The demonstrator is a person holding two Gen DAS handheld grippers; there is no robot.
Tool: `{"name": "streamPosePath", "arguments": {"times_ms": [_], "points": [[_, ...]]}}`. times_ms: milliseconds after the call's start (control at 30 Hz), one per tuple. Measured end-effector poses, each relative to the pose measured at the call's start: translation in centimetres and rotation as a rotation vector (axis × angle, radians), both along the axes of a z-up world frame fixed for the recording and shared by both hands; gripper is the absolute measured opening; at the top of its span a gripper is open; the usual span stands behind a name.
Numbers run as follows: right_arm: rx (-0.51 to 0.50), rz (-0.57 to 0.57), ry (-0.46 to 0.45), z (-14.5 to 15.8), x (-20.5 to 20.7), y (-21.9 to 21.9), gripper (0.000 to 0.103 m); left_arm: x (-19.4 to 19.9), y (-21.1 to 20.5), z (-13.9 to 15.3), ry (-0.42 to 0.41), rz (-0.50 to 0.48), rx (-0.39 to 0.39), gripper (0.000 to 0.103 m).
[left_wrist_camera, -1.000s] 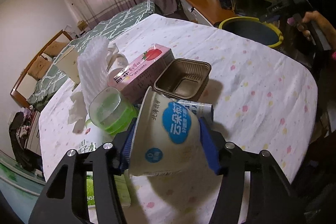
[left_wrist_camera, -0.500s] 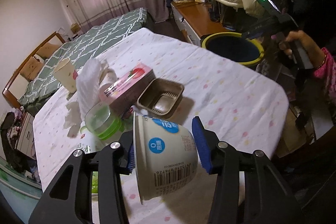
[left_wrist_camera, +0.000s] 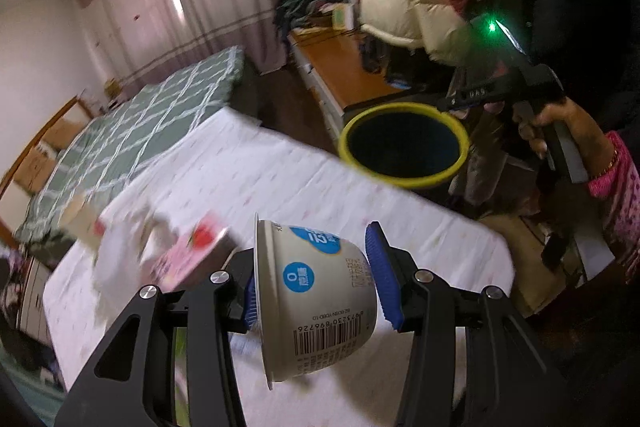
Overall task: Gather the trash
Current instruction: 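Carry the yogurt cup with the left tool over the bin and release, then move the right tool back to the table and grasp the white tube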
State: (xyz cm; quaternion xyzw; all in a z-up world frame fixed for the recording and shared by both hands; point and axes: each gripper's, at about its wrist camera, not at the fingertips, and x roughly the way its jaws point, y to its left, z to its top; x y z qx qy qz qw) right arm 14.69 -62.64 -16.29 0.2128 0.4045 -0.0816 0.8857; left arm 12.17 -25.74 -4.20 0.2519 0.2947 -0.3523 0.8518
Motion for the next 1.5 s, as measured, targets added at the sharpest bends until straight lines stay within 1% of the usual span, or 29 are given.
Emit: {"name": "streamPosePath", "arguments": {"times_ms": [67, 167, 300, 433, 633, 767, 833, 867, 900, 933, 967, 1033, 1133, 1200, 1333, 1400, 1500], "points": [[-0.008, -0.014, -0.006, 0.3, -0.8, -0.5, 0.034, 0.8, -2.3, 0.2, -0.001, -0.044, -0.006, 0.047], [-0.021, -0.035, -0.011, 0.5, -2.1, -1.3, 0.034, 2.3, -6.3, 0.1, 0.021, -0.115, -0.016, 0.047], [-0.025, -0.065, -0.004, 0.2, -3.8, -2.2, 0.034, 4.4, -11.8, -0.7, 0.029, -0.179, -0.004, 0.047], [-0.033, -0.087, 0.019, -0.6, -5.4, -3.1, 0.035, 6.4, -17.4, -2.1, 0.086, -0.234, -0.008, 0.047], [-0.045, -0.125, 0.042, -1.5, -6.7, -3.9, 0.035, 8.2, -24.5, -5.3, 0.146, -0.270, 0.019, 0.047], [-0.059, -0.148, 0.051, -1.8, -7.4, -4.4, 0.036, 8.7, -27.6, -7.3, 0.183, -0.276, 0.031, 0.047], [-0.069, -0.155, 0.055, -1.8, -7.8, -4.6, 0.039, 8.9, -28.6, -8.3, 0.204, -0.275, 0.040, 0.047], [-0.074, -0.156, 0.055, -1.8, -7.9, -4.5, 0.040, 8.9, -28.8, -8.6, 0.209, -0.273, 0.043, 0.052], [-0.081, -0.156, 0.057, -1.8, -8.0, -4.4, 0.040, 8.9, -29.0, -8.9, 0.213, -0.269, 0.049, 0.068], [-0.085, -0.154, 0.058, -1.8, -8.0, -4.3, 0.041, 8.8, -29.1, -9.1, 0.207, -0.261, 0.045, 0.076], [-0.088, -0.152, 0.059, -1.8, -8.0, -4.2, 0.041, 8.6, -29.0, -9.1, 0.198, -0.257, 0.039, 0.078], [-0.095, -0.151, 0.060, -1.8, -8.1, -4.0, 0.041, 8.3, -28.6, -8.8, 0.194, -0.256, 0.037, 0.078], [-0.100, -0.150, 0.059, -1.9, -8.1, -3.7, 0.041, 7.9, -26.9, -7.4, 0.178, -0.224, 0.011, 0.081], [-0.100, -0.147, 0.059, -1.9, -8.2, -3.4, 0.042, 8.0, -25.3, -6.3, 0.176, -0.191, -0.013, 0.085], [-0.101, -0.122, 0.067, -2.2, -7.8, -2.2, 0.043, 7.2, -20.2, -3.3, 0.161, -0.104, -0.087, 0.089], [-0.103, -0.106, 0.071, -2.3, -7.5, -1.4, 0.043, 6.5, -16.7, -1.9, 0.127, -0.039, -0.111, 0.089], [-0.109, -0.062, 0.073, -2.2, -6.8, 0.4, 0.044, 5.6, -11.7, 0.0, 0.096, 0.045, -0.158, 0.094]]}}
